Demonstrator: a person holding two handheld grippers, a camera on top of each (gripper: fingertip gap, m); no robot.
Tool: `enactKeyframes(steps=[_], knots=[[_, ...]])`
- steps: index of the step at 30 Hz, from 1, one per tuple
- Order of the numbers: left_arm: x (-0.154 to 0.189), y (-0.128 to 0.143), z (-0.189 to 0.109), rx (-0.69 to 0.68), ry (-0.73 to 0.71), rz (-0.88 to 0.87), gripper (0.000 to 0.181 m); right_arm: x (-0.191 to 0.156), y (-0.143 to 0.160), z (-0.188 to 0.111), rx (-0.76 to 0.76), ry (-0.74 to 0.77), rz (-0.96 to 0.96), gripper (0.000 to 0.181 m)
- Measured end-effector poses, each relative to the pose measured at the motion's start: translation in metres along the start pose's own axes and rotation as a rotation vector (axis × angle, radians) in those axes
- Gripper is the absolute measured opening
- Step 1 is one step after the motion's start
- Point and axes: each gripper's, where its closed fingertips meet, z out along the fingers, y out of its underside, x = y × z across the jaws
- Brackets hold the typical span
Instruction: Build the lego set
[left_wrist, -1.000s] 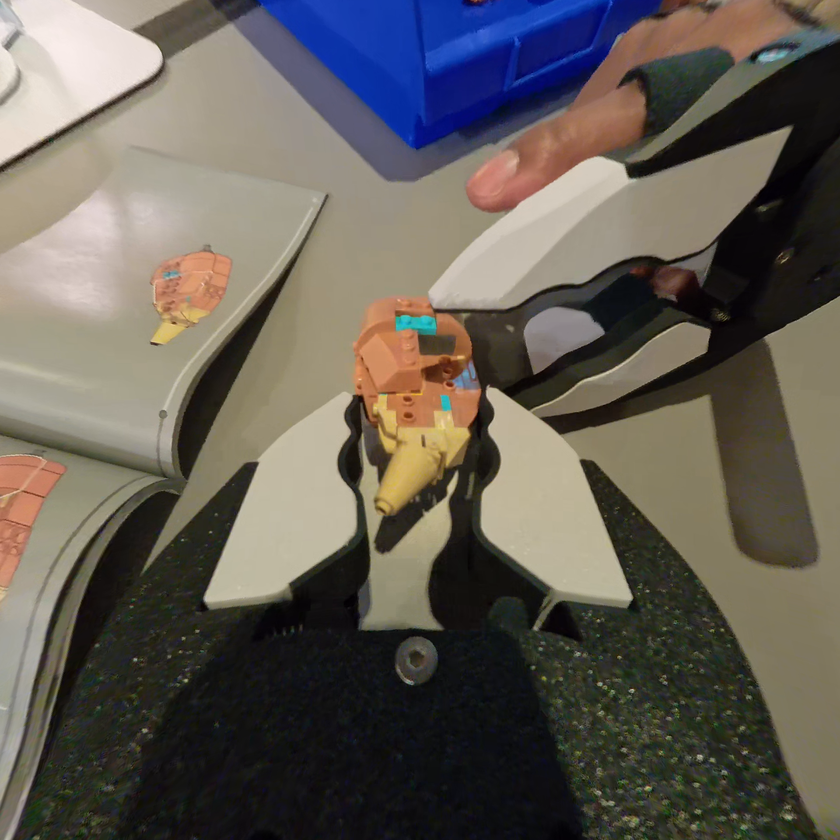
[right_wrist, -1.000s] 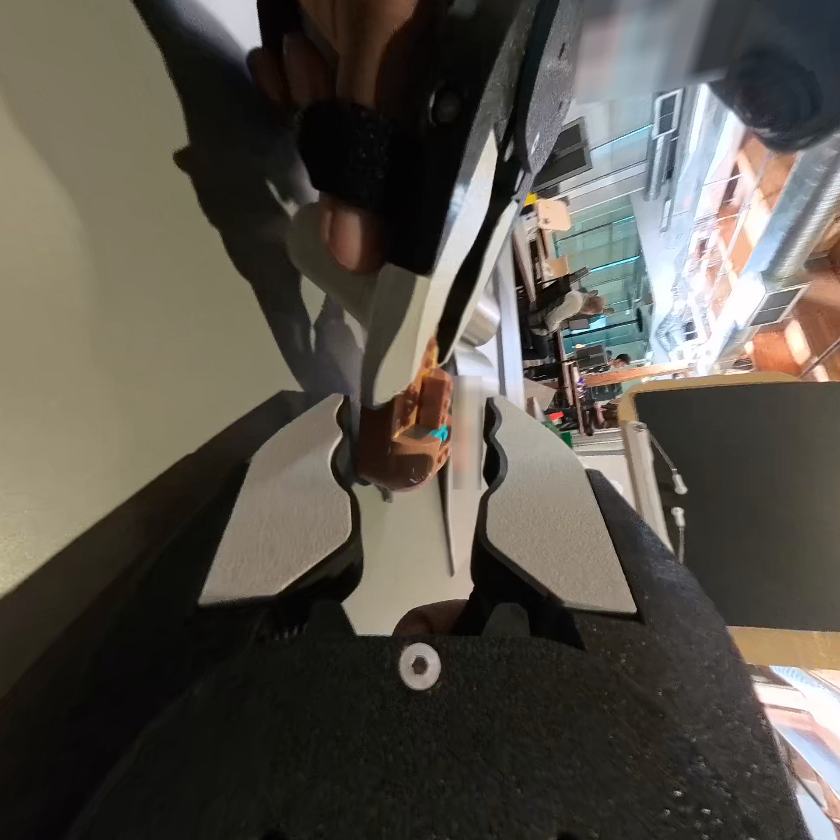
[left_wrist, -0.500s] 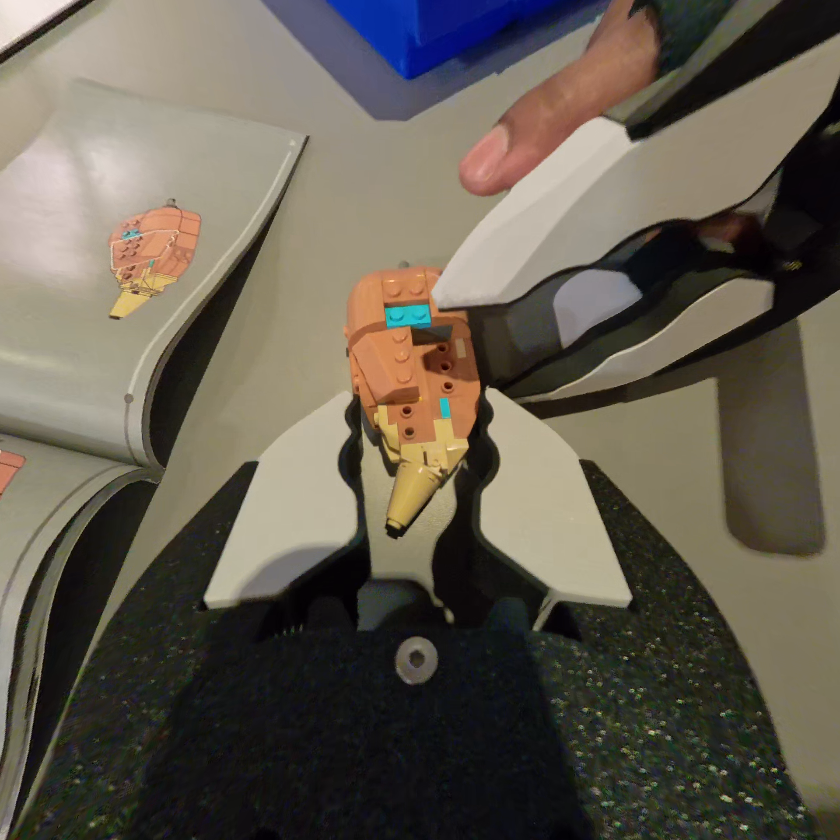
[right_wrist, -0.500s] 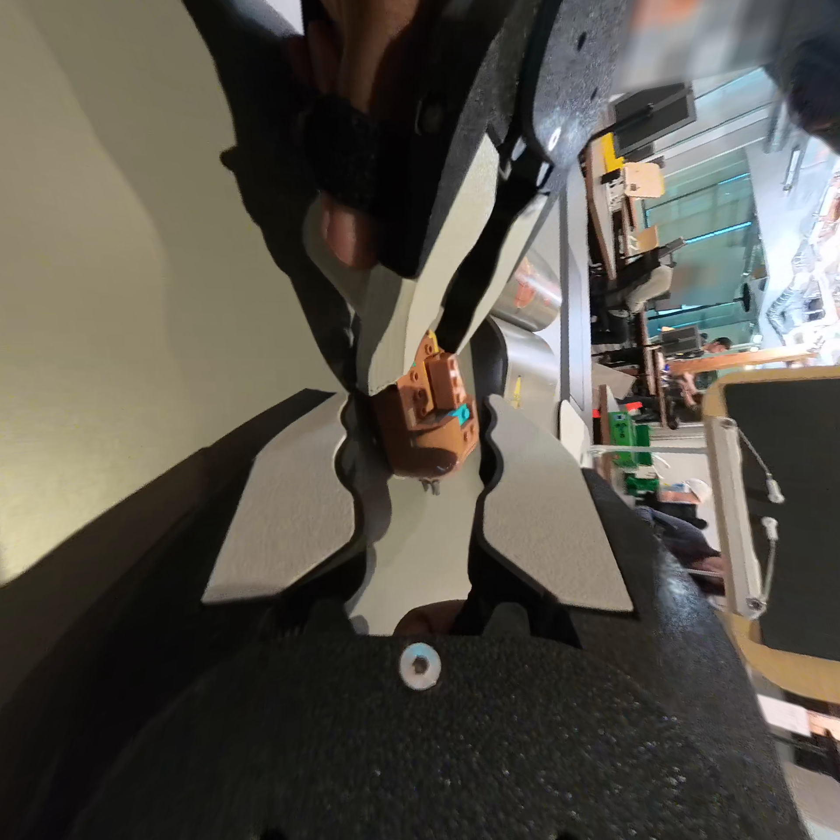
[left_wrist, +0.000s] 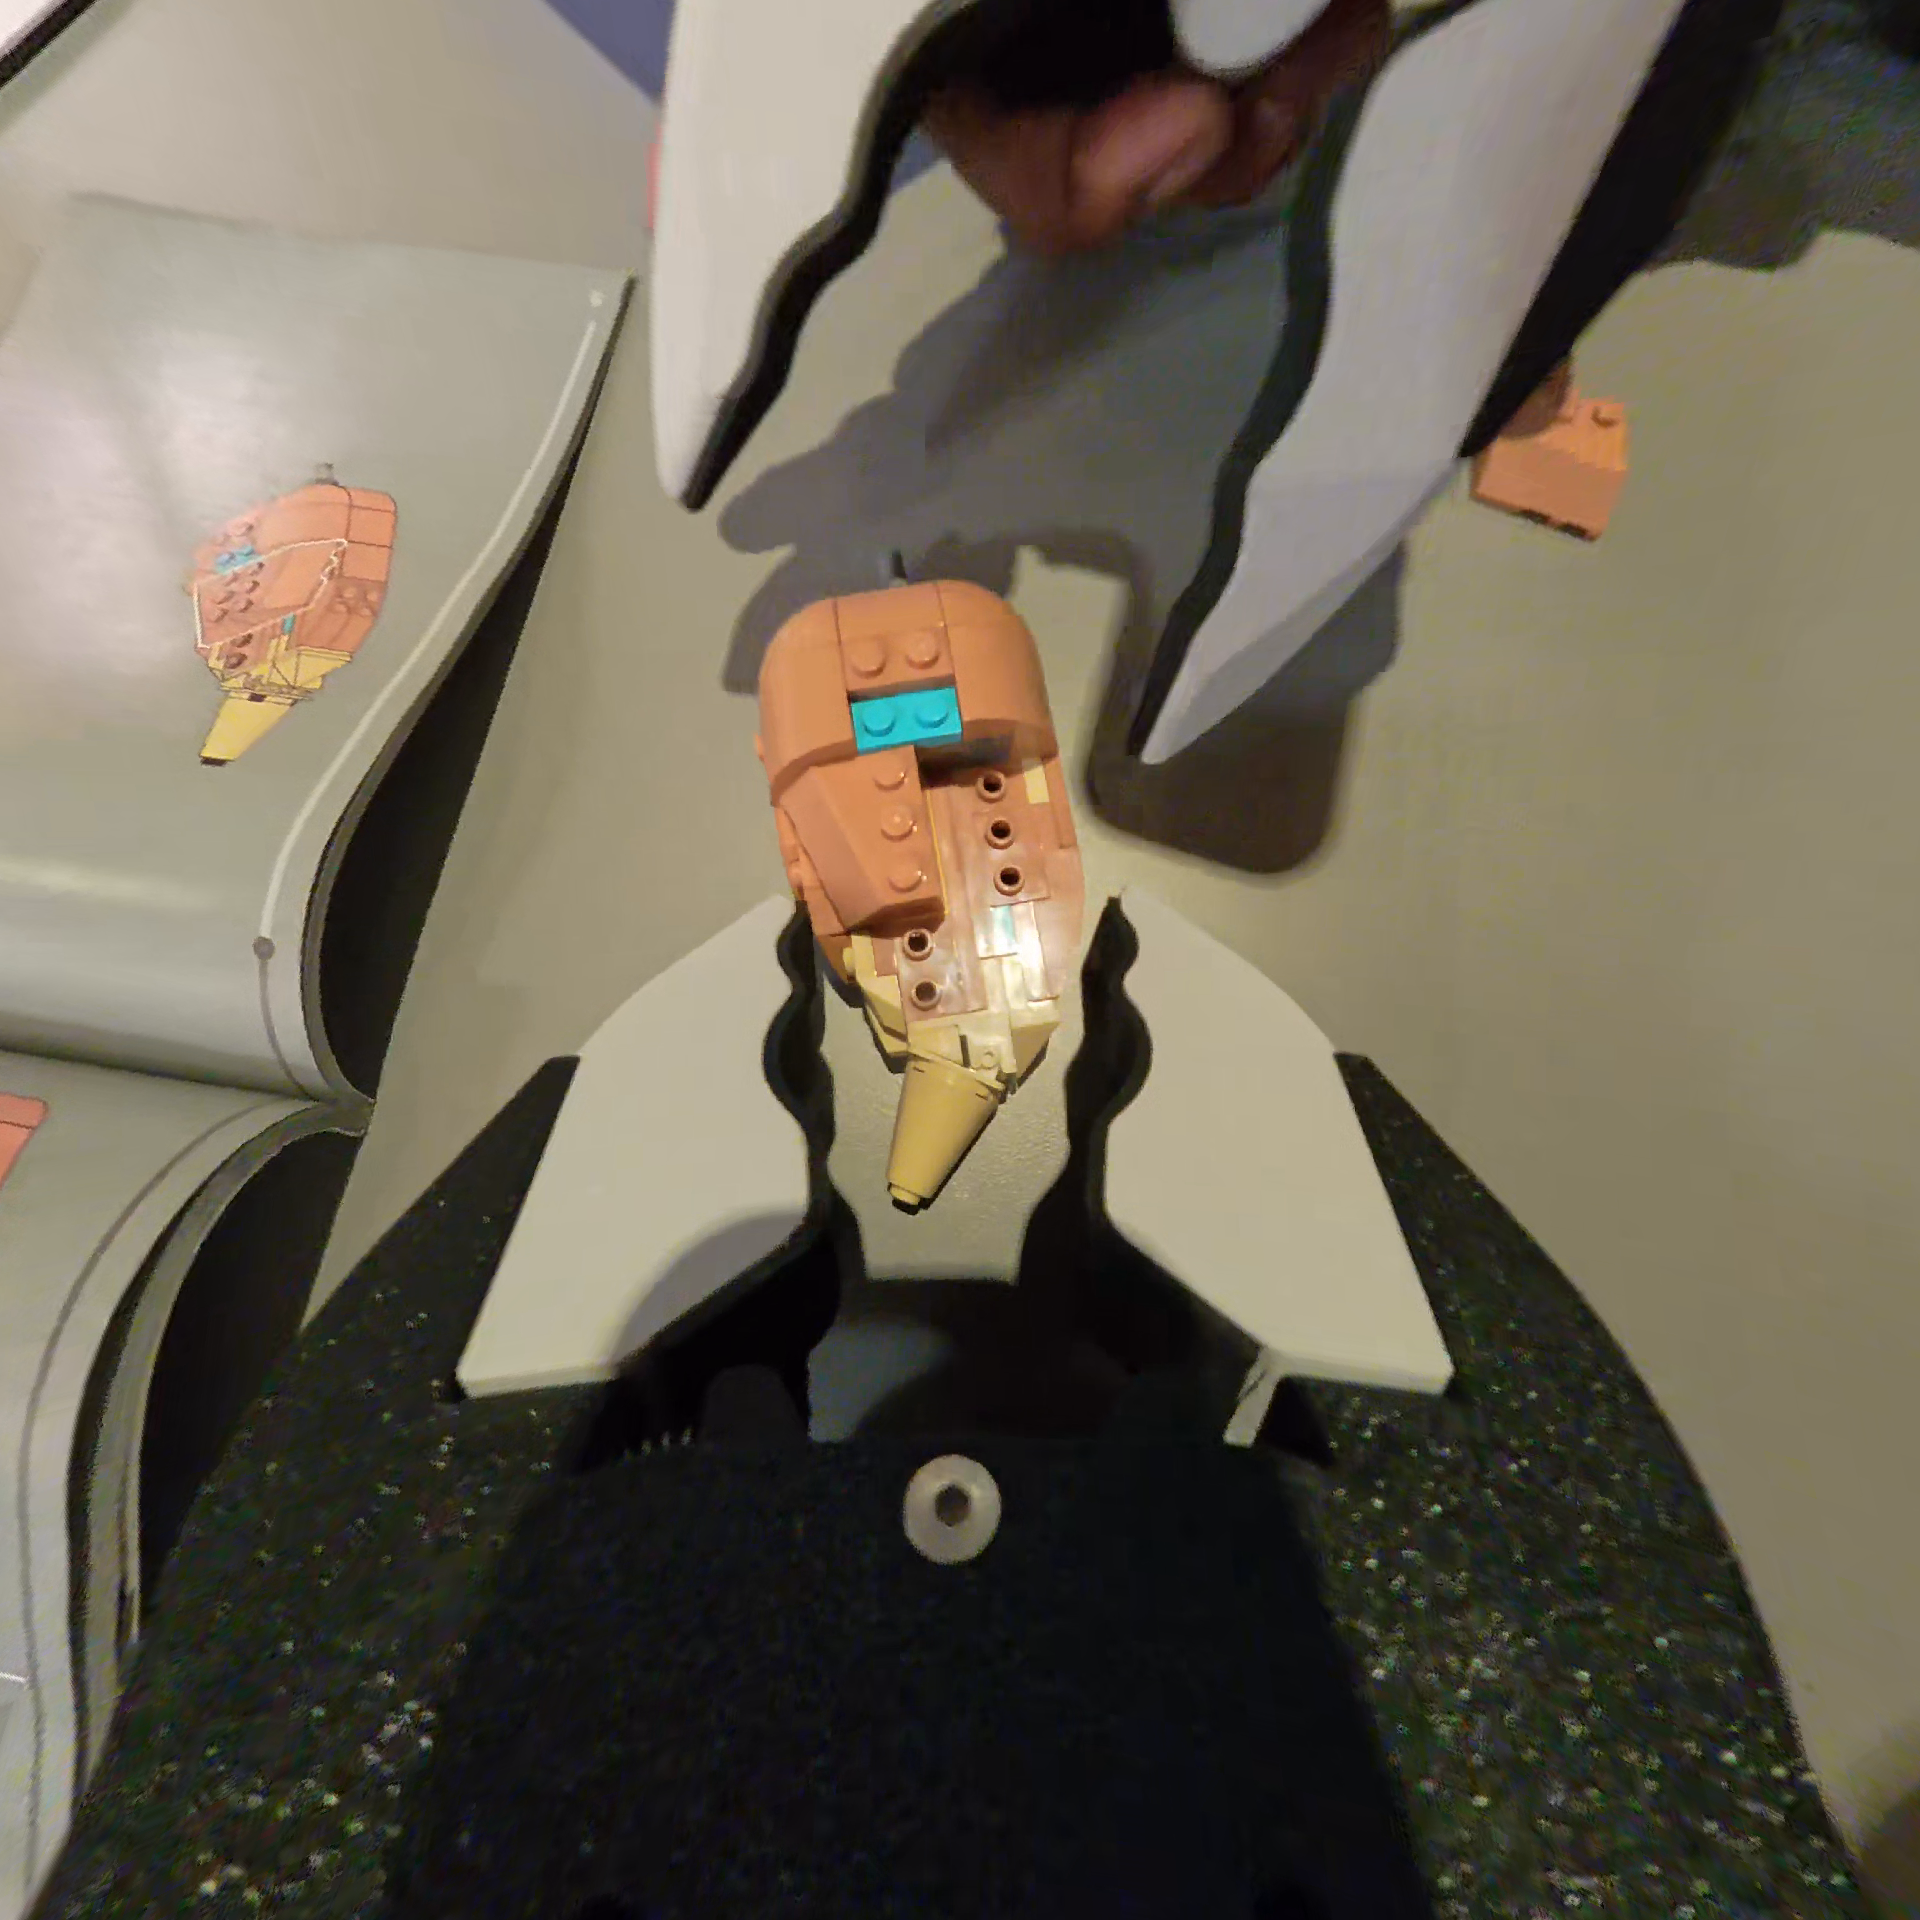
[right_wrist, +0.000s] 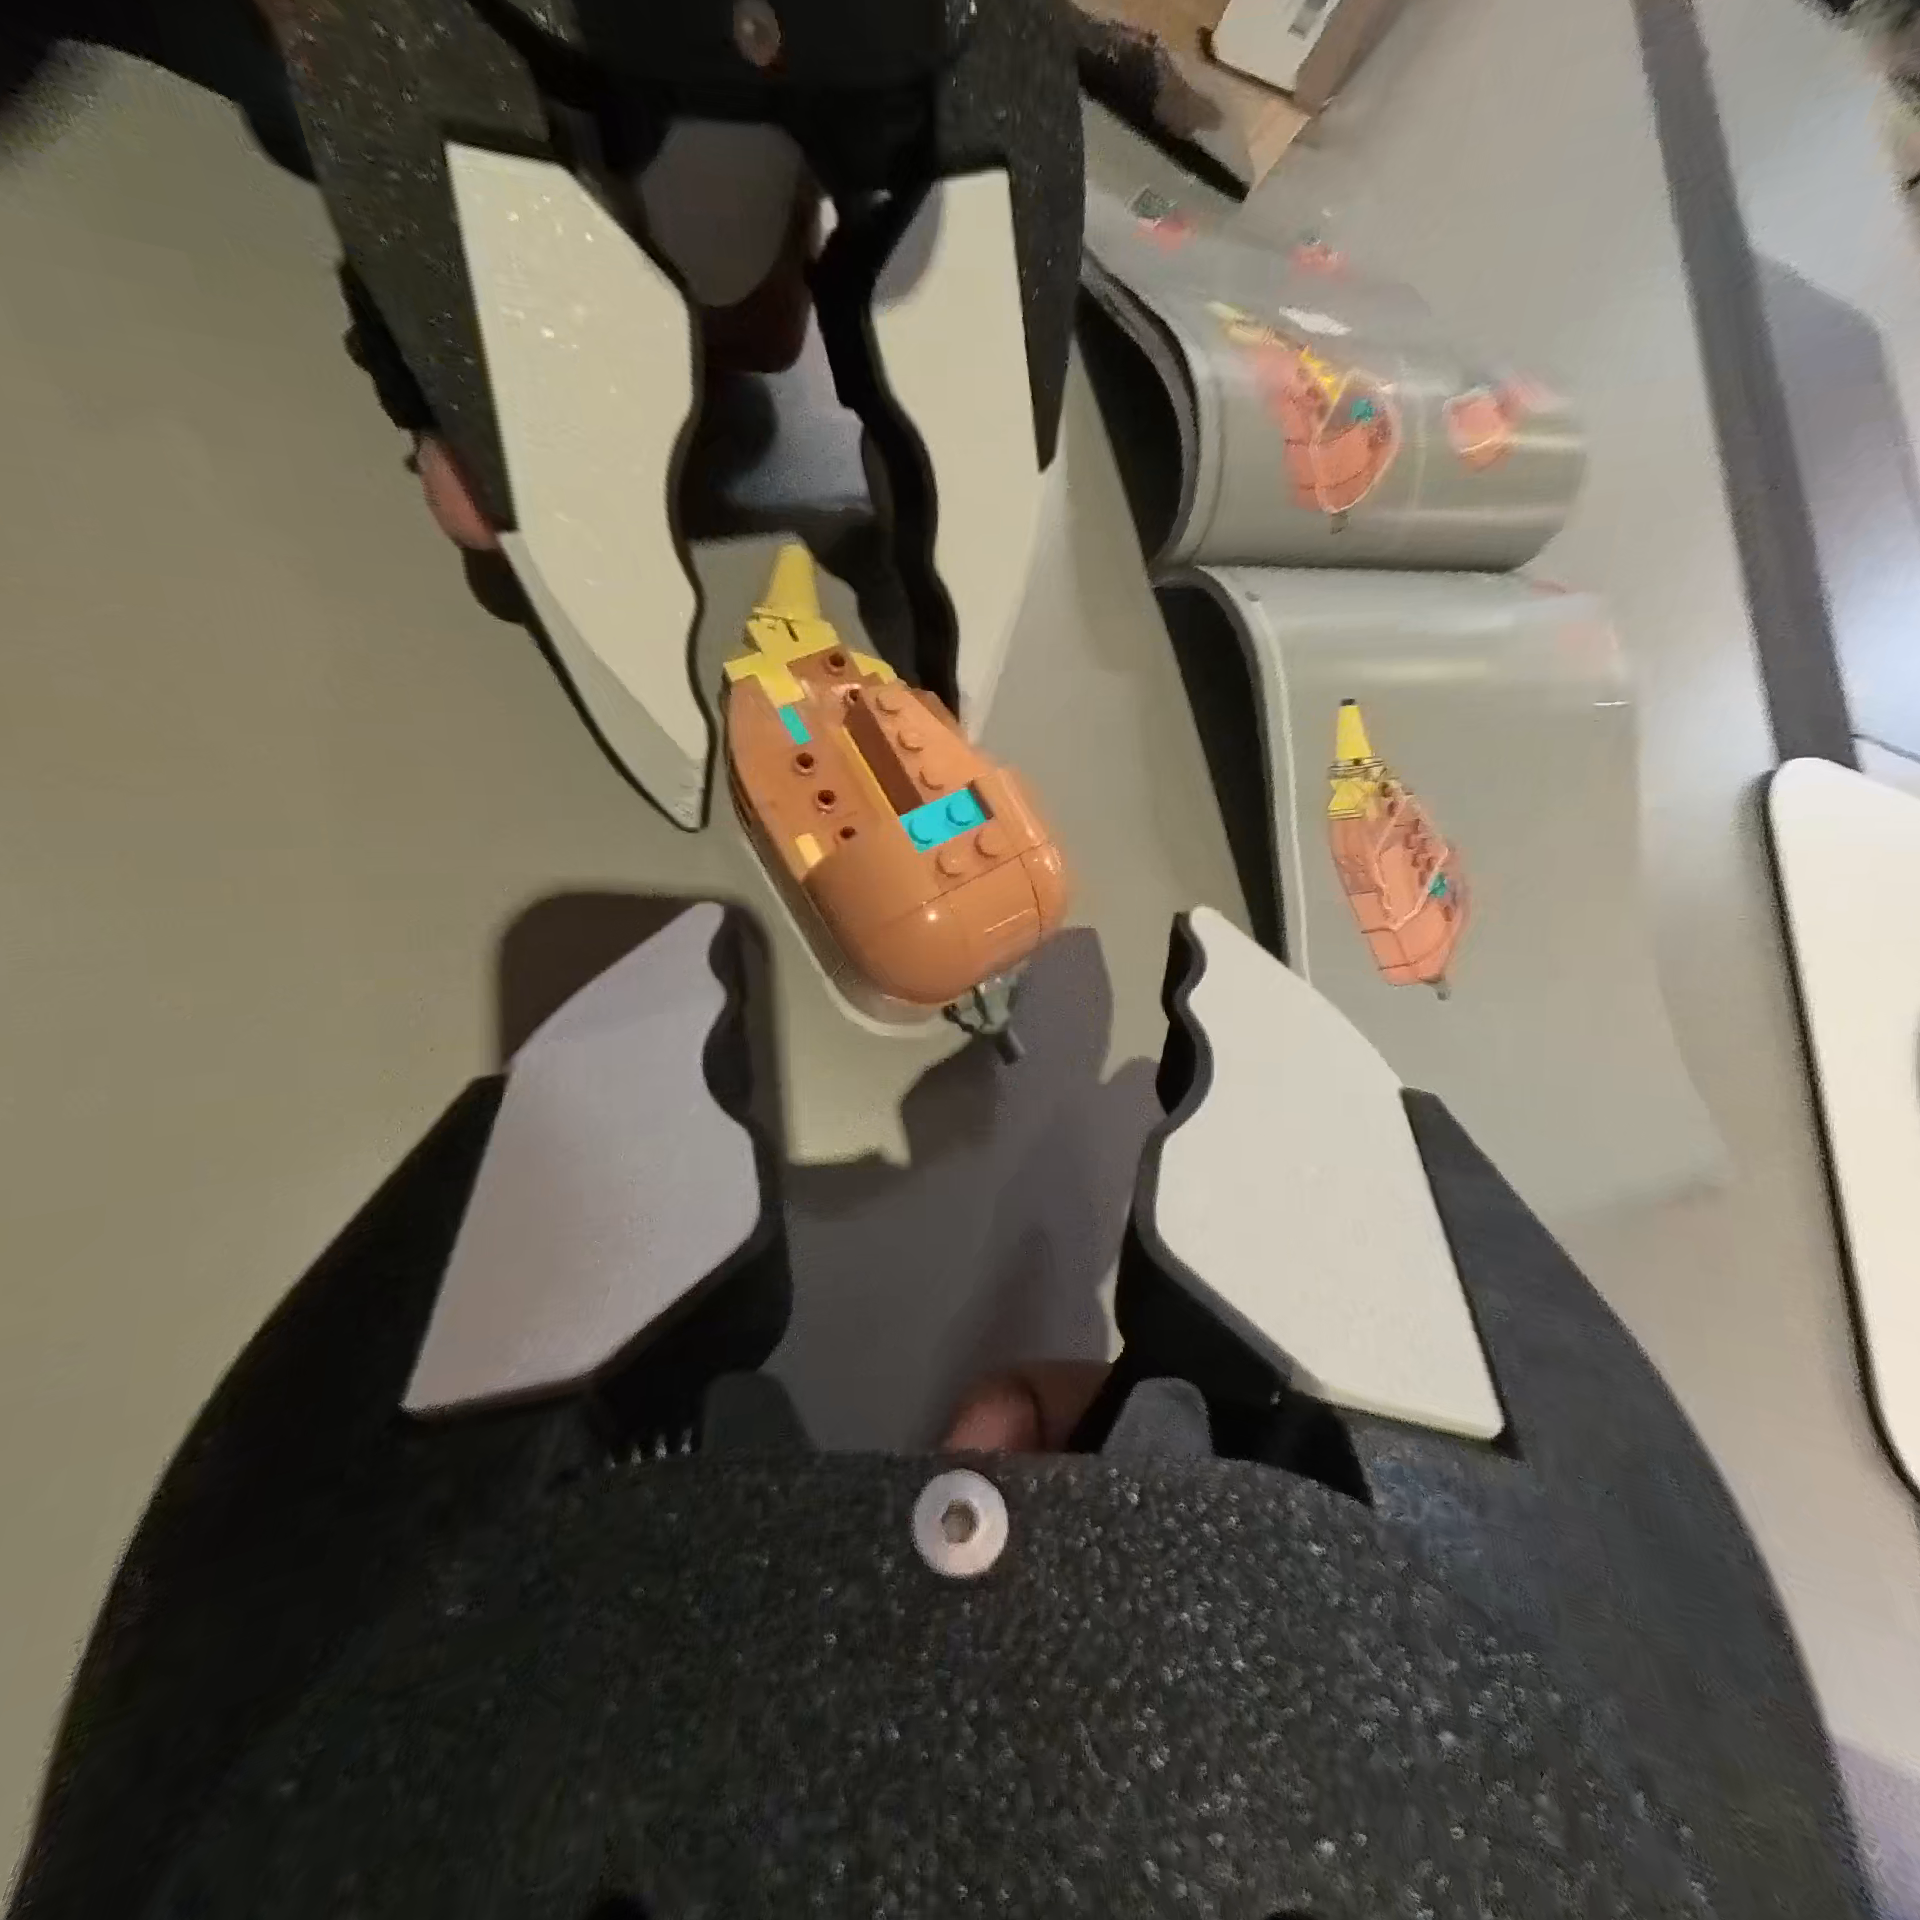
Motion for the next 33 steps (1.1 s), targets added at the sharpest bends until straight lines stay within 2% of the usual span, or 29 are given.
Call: enactKeyframes(steps=[6,12,15,21,25,27,30,33], knots=[[0.000,0.000,0.000,0.003,0.036,0.029,0.051,-0.007,0.006,0.012,-0.046,-0.147,-0.042,0.081],[0.003,0.000,0.000,0.005,0.074,0.061,0.048,-0.014,0.001,0.020,-0.020,-0.236,-0.017,0.066],[0.003,0.000,0.000,0.006,0.086,0.072,0.048,-0.012,0.001,0.021,0.005,-0.227,0.004,0.060],[0.004,0.000,-0.001,0.008,0.096,0.090,0.051,-0.011,0.000,0.018,0.024,-0.188,0.021,0.060],[0.002,-0.004,-0.007,0.067,0.053,0.194,0.059,-0.009,-0.002,0.014,0.056,-0.188,0.073,0.059],[0.000,-0.012,-0.015,0.140,-0.001,0.294,0.064,-0.005,-0.003,0.012,0.068,-0.183,0.115,0.059],[-0.002,-0.023,-0.026,0.245,-0.079,0.424,0.063,-0.002,-0.006,0.010,0.096,-0.181,0.145,0.058],[-0.005,-0.017,-0.021,0.223,-0.098,0.458,0.061,-0.003,-0.002,0.013,0.065,-0.173,0.127,0.058]])
